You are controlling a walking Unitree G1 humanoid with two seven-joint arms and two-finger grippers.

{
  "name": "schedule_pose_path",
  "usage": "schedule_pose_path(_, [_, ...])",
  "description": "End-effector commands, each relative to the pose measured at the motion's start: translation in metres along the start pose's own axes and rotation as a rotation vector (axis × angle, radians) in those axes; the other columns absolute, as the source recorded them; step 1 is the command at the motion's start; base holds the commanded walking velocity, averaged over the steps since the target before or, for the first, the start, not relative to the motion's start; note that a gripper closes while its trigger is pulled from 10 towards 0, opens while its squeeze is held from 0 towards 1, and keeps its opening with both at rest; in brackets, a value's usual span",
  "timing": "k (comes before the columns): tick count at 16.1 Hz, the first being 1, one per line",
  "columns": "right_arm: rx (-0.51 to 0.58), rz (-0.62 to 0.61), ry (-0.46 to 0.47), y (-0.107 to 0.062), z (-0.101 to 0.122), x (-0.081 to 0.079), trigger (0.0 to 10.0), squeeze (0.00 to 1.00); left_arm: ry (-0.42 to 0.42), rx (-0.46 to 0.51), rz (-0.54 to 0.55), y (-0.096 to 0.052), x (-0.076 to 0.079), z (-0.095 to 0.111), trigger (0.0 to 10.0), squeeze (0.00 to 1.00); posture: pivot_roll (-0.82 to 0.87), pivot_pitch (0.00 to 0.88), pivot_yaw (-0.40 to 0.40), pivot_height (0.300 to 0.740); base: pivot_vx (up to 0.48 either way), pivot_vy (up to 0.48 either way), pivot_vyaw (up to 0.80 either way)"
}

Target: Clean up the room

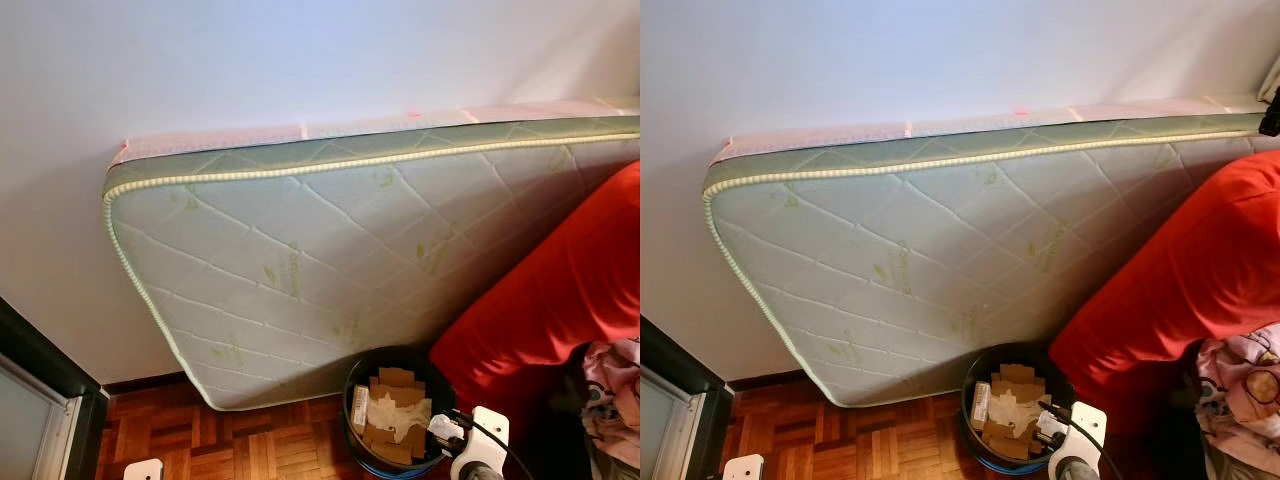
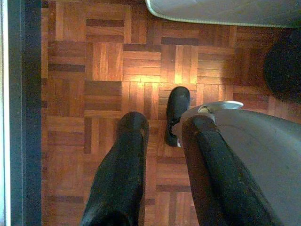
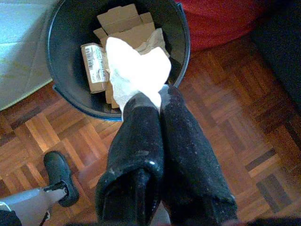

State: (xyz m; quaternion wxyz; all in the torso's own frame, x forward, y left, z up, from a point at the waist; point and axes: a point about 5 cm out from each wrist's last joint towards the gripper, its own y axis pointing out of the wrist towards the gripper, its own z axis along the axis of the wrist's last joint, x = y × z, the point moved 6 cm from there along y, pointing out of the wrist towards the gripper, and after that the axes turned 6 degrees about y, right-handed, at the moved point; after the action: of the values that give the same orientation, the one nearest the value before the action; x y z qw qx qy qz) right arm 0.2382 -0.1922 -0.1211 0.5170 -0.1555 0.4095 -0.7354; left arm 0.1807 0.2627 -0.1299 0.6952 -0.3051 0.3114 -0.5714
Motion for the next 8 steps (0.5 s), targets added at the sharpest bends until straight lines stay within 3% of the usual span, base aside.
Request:
schedule_pose_path(1, [-0.012,0.007,-0.011,-0.0005,-0.0042,-0.0025,10.0,0.00,-0.004,-0.024,-0.006,-0.0014,0.0018,-0.0078,10.0,0.00,0.17,0.085,-0.073,0.740,0.240,0.000,0.00])
schedule_pose_path(8, [-0.014,0.023,-0.030,-0.0005,-0.0048,-0.0069,10.0,0.00,-0.005,-0.022,-0.003,-0.0014,0.0011,-0.0074,10.0,0.00,0.17,0.085,-0.072,0.740,0.257,0.000,0.00])
